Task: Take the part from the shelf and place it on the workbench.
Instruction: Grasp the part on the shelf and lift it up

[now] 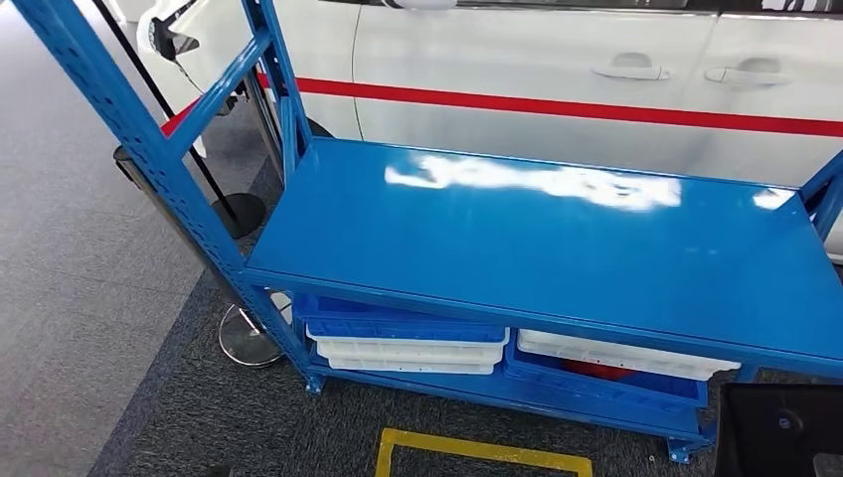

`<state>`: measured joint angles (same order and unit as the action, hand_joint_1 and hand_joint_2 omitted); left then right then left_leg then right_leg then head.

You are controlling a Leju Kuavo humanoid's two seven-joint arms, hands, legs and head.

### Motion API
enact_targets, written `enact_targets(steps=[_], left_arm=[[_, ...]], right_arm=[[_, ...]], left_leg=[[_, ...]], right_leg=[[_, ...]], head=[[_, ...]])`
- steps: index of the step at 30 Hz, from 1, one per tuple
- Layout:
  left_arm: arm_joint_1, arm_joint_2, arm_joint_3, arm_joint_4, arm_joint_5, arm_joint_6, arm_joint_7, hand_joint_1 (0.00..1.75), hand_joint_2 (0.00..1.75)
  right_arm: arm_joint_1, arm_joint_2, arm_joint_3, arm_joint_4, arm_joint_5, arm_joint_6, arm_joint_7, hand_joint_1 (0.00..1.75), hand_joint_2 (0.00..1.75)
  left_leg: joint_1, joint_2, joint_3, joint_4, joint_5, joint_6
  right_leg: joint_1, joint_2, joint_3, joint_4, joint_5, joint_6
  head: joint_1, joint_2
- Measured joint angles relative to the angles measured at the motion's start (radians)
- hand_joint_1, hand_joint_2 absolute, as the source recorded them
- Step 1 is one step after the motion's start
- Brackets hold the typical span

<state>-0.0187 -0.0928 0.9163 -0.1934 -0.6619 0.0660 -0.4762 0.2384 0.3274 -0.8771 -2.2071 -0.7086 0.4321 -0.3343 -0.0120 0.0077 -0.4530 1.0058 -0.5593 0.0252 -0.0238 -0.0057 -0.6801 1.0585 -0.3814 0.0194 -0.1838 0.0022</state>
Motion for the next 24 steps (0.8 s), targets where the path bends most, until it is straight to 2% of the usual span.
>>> enact_targets(steps=[1, 2, 3, 5, 6, 7, 8, 9, 10, 11, 12, 13, 16, 17, 18, 20, 21, 22, 23, 24], left_arm=[[0.002, 0.0, 0.001, 0.0, 0.0, -0.002, -0.001, 0.0, 0.0], [0.002, 0.0, 0.001, -0.001, 0.0, -0.004, -0.002, 0.0, 0.0], [0.003, -0.001, 0.002, -0.002, 0.001, -0.005, -0.003, 0.0, 0.0], [0.003, 0.0, 0.004, -0.003, 0.001, -0.008, -0.004, 0.0, 0.0], [0.003, 0.0, 0.004, -0.004, 0.001, -0.01, -0.004, 0.0, 0.0], [0.003, 0.0, 0.004, -0.005, 0.001, -0.012, -0.004, 0.0, 0.0], [0.003, 0.0, 0.005, -0.006, 0.001, -0.014, -0.004, 0.0, 0.0], [0.002, 0.0, 0.005, -0.006, 0.001, -0.016, -0.004, 0.0, 0.0], [0.003, 0.001, 0.005, -0.007, 0.001, -0.019, -0.004, 0.0, 0.0], [0.003, 0.003, 0.005, -0.009, 0.001, -0.021, -0.004, 0.0, 0.0], [0.004, 0.005, 0.005, -0.01, 0.001, -0.023, -0.003, 0.0, 0.0], [0.005, 0.007, 0.006, -0.012, 0.001, -0.024, -0.003, 0.0, 0.0], [0.004, 0.009, 0.006, -0.013, 0.001, -0.024, 0.001, 0.0, 0.0], [0.005, 0.009, 0.007, -0.013, 0.002, -0.023, 0.002, 0.0, 0.0], [0.006, 0.009, 0.008, -0.013, 0.002, -0.022, 0.004, 0.0, 0.0], [0.008, 0.008, 0.012, -0.013, 0.002, -0.02, 0.006, 0.0, 0.0], [0.008, 0.008, 0.015, -0.013, 0.002, -0.019, 0.007, 0.0, 0.0], [0.009, 0.008, 0.017, -0.013, 0.001, -0.018, 0.008, 0.0, 0.0], [0.009, 0.008, 0.019, -0.013, 0.0, -0.018, 0.01, 0.0, 0.0], [0.009, 0.008, 0.021, -0.013, -0.001, -0.017, 0.013, 0.0, 0.0]], right_arm=[[0.002, 0.002, 0.0, -0.002, 0.009, -0.004, -0.009, 1.75, 1.75], [0.004, 0.003, 0.002, -0.004, 0.017, -0.009, -0.019, 1.75, 1.75], [0.007, 0.004, 0.004, -0.005, 0.026, -0.014, -0.029, 1.75, 1.75], [0.011, 0.005, 0.014, -0.006, 0.041, -0.023, -0.046, 1.75, 1.75], [0.011, 0.006, 0.022, -0.005, 0.049, -0.025, -0.053, 1.75, 1.75], [0.011, 0.006, 0.03, -0.005, 0.056, -0.026, -0.06, 1.75, 1.75], [0.012, 0.007, 0.039, -0.005, 0.062, -0.026, -0.066, 1.75, 1.75], [0.011, 0.007, 0.049, -0.005, 0.065, -0.023, -0.072, 1.75, 1.75], [0.011, 0.007, 0.058, -0.005, 0.065, -0.019, -0.076, 1.75, 1.75], [0.01, 0.007, 0.068, -0.005, 0.063, -0.014, -0.079, 1.75, 1.75], [0.01, 0.007, 0.077, -0.005, 0.061, -0.009, -0.082, 1.75, 1.75], [0.01, 0.008, 0.085, -0.005, 0.059, -0.005, -0.085, 1.75, 1.75], [0.011, 0.009, 0.106, -0.006, 0.056, 0.006, -0.088, 1.75, 1.75], [0.011, 0.01, 0.113, -0.006, 0.055, 0.01, -0.088, 1.75, 1.75], [0.011, 0.01, 0.12, -0.006, 0.055, 0.013, -0.087, 1.75, 1.75], [0.011, 0.011, 0.135, -0.006, 0.054, 0.018, -0.087, 1.75, 1.75], [0.011, 0.011, 0.14, -0.006, 0.052, 0.019, -0.086, 1.75, 1.75], [0.012, 0.011, 0.144, -0.006, 0.049, 0.021, -0.086, 1.75, 1.75], [0.013, 0.011, 0.146, -0.006, 0.044, 0.024, -0.085, 1.75, 1.75], [0.014, 0.011, 0.146, -0.006, 0.038, 0.026, -0.083, 1.75, 1.75]], left_leg=[[0.002, 0.001, -0.005, -0.009, 0.016, 0.004], [0.005, 0.003, -0.013, -0.017, 0.034, 0.009], [0.008, 0.004, -0.025, -0.025, 0.051, 0.012], [0.008, 0.006, -0.052, -0.025, 0.074, 0.015], [0.008, 0.009, -0.066, -0.022, 0.083, 0.014], [0.009, 0.013, -0.08, -0.018, 0.092, 0.013], [0.011, 0.017, -0.095, -0.012, 0.099, 0.01], [0.013, 0.022, -0.11, -0.003, 0.104, 0.007], [0.014, 0.026, -0.123, 0.008, 0.107, 0.003], [0.015, 0.031, -0.134, 0.019, 0.109, -0.003], [0.014, 0.035, -0.142, 0.028, 0.111, -0.009], [0.012, 0.04, -0.146, 0.033, 0.114, -0.016], [0.013, 0.055, -0.15, 0.035, 0.126, -0.036], [0.014, 0.05, -0.156, 0.046, 0.11, -0.042], [0.016, 0.04, -0.166, 0.075, 0.076, -0.047], [0.018, 0.016, -0.196, 0.182, -0.025, -0.052], [0.018, 0.009, -0.208, 0.24, -0.062, -0.051], [0.017, 0.006, -0.209, 0.281, -0.079, -0.048], [0.015, 0.003, -0.196, 0.294, -0.074, -0.042], [0.012, 0.0, -0.167, 0.272, -0.05, -0.033]], right_leg=[[0.0, 0.001, -0.003, 0.002, -0.008, 0.005], [0.0, 0.003, -0.01, 0.022, -0.04, 0.008], [0.0, 0.004, -0.021, 0.061, -0.087, 0.011], [0.0, 0.005, -0.041, 0.173, -0.186, 0.017], [-0.001, 0.005, -0.042, 0.219, -0.205, 0.02], [-0.003, 0.004, -0.03, 0.24, -0.2, 0.024], [-0.005, 0.003, -0.005, 0.232, -0.18, 0.028], [-0.008, -0.004, 0.038, 0.187, -0.154, 0.033], [-0.011, -0.017, 0.088, 0.122, -0.142, 0.037], [-0.008, -0.03, 0.13, 0.06, -0.14, 0.035], [-0.006, -0.041, 0.158, 0.014, -0.144, 0.03], [-0.002, -0.044, 0.167, -0.011, -0.153, 0.021], [0.002, -0.027, 0.152, -0.018, -0.14, -0.014], [0.001, -0.02, 0.143, -0.02, -0.13, -0.025], [0.001, -0.015, 0.133, -0.022, -0.119, -0.033], [0.004, 0.001, 0.104, -0.022, -0.096, -0.043], [0.007, 0.009, 0.089, -0.021, -0.085, -0.045], [0.01, 0.018, 0.074, -0.02, -0.073, -0.046], [0.014, 0.028, 0.059, -0.02, -0.061, -0.046], [0.018, 0.038, 0.045, -0.02, -0.049, -0.046]], head=[[0.0, 0.0], [0.0, 0.0], [0.0, 0.0], [0.0, 0.0], [0.0, 0.0], [0.0, 0.0], [0.0, 0.0], [0.0, 0.0], [0.0, 0.0], [0.0, 0.0], [-0.001, 0.0], [-0.001, 0.0], [-0.002, 0.0], [-0.002, 0.0], [-0.002, 0.0], [-0.002, 0.0], [-0.002, 0.0], [-0.002, 0.0], [-0.002, 0.0], [-0.002, 0.0]])
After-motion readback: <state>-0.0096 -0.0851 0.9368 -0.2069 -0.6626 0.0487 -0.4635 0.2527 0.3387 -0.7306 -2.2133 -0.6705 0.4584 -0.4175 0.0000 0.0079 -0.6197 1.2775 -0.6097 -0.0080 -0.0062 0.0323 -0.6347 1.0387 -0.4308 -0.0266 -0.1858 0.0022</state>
